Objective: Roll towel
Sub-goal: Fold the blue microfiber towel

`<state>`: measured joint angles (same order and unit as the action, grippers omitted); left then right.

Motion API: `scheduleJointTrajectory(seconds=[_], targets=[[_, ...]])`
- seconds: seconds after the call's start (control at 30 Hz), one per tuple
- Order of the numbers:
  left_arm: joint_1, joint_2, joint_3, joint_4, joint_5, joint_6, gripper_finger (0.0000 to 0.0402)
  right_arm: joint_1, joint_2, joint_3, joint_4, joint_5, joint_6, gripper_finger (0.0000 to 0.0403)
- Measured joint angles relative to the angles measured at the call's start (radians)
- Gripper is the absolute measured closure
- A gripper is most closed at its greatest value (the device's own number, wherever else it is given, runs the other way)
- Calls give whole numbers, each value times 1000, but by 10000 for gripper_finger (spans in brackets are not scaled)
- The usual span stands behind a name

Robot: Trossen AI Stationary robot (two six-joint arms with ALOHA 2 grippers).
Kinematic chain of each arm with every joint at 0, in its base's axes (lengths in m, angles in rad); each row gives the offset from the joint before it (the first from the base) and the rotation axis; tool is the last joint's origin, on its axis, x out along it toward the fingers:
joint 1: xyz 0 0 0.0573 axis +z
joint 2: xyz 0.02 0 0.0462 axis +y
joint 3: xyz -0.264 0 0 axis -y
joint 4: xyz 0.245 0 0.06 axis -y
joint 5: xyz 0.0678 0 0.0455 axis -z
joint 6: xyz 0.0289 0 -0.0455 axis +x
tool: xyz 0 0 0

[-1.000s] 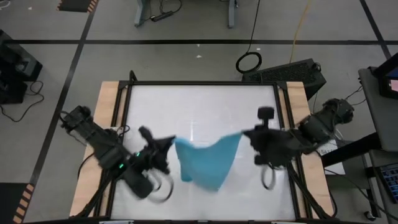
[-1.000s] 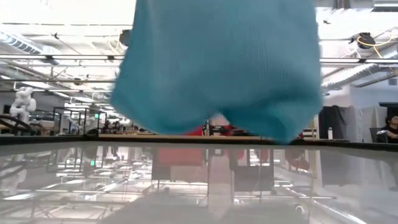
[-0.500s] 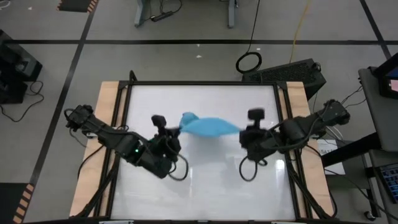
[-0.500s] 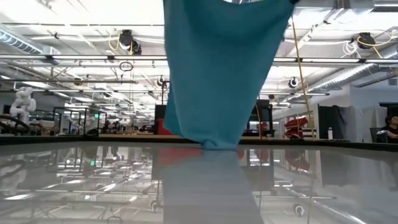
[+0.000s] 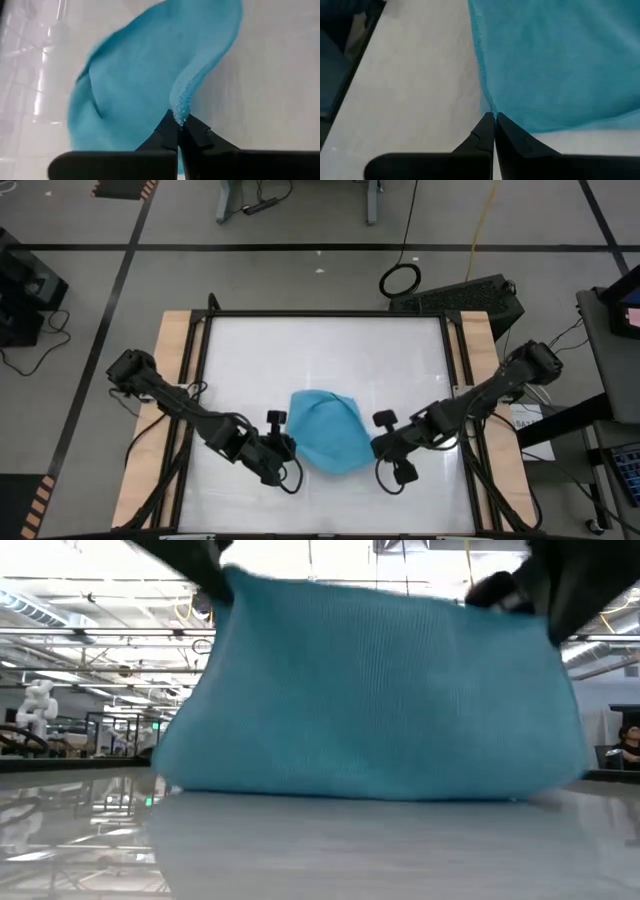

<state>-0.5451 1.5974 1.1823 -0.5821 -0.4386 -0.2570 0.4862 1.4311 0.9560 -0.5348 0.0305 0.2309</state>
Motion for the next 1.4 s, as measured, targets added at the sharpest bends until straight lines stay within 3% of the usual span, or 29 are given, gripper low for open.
scheduleJointTrajectory(seconds=[0.2,0.43,0.57,0.9,1.03,1.23,1.4], targets=[[-8,0,-145,199,83,-79,386,37,0,-154,227,-66,77,356],[-35,15,-182,279,147,-98,376,58,-15,-163,211,-63,81,250],[-69,22,-183,310,205,-74,348,59,-62,-161,136,-48,125,213],[-96,26,-172,314,227,-50,202,20,-148,-160,133,374,107,206],[-76,26,-170,280,136,-47,172,-46,-122,-160,192,419,41,215],[10,26,-170,178,-105,-46,176,-168,-55,-160,314,414,-19,231],[109,26,-173,176,-158,-3,193,-268,4,-160,353,397,34,242]])
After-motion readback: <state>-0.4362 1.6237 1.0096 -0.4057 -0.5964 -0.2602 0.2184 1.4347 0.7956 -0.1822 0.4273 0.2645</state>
